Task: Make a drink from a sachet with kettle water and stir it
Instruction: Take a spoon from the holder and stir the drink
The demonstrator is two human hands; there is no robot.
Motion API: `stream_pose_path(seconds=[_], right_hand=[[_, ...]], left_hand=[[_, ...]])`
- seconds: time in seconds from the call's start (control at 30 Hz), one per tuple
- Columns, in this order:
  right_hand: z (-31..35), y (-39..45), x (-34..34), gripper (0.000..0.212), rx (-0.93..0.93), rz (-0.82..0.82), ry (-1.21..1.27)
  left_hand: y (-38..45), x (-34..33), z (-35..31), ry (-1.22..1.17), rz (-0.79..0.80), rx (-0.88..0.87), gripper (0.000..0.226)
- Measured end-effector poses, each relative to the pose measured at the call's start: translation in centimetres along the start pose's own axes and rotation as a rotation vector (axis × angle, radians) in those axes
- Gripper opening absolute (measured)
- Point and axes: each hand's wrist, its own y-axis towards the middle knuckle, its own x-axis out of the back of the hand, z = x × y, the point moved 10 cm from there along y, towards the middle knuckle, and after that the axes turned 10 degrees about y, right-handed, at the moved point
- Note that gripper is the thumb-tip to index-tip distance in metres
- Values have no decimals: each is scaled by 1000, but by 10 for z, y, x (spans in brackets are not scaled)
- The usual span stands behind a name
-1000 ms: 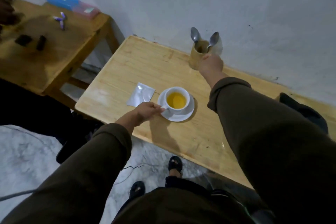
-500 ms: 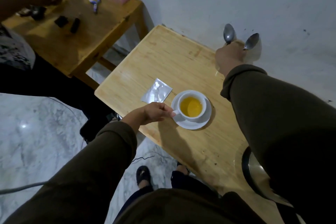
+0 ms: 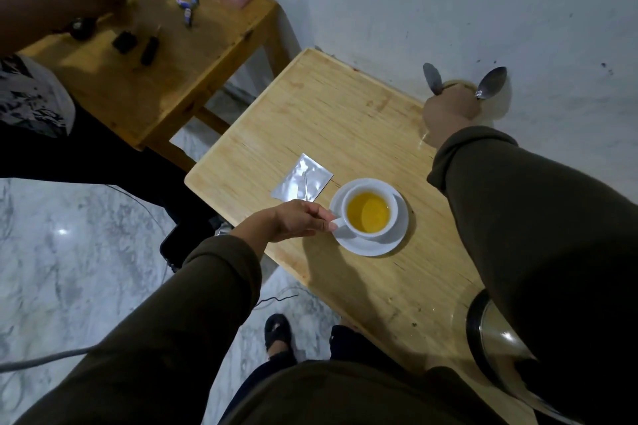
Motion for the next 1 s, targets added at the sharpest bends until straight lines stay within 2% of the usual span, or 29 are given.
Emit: stream_pose_path(seconds=[0.1,0.2,0.4,0.6,0.73,0.93,1.0], right_hand=[[7,-5,4,36,18,-22,-14],[18,-10,19,23,84,-156,85],[57,-40,49,18,339,-305,160],[69,-92,63,19,366,-274,132],[39,-132,45,19,250,-156,174],[-34,-189,12,17,-88,-97,111],[-51,-207,6,23,-164,-102,131]], left_hand=[[2,0,1,2,1,-1,10],[2,0,0,4,4,-3,11],[-3,-4,-8,2,34,-35,17],[-5,-3,-15,111,2,-81,23],[-5,1,-18,214,-53,-154,21],[-8,2,-22,355,-121,-248,21],[-12,1,-24,384,-132,-264,24]])
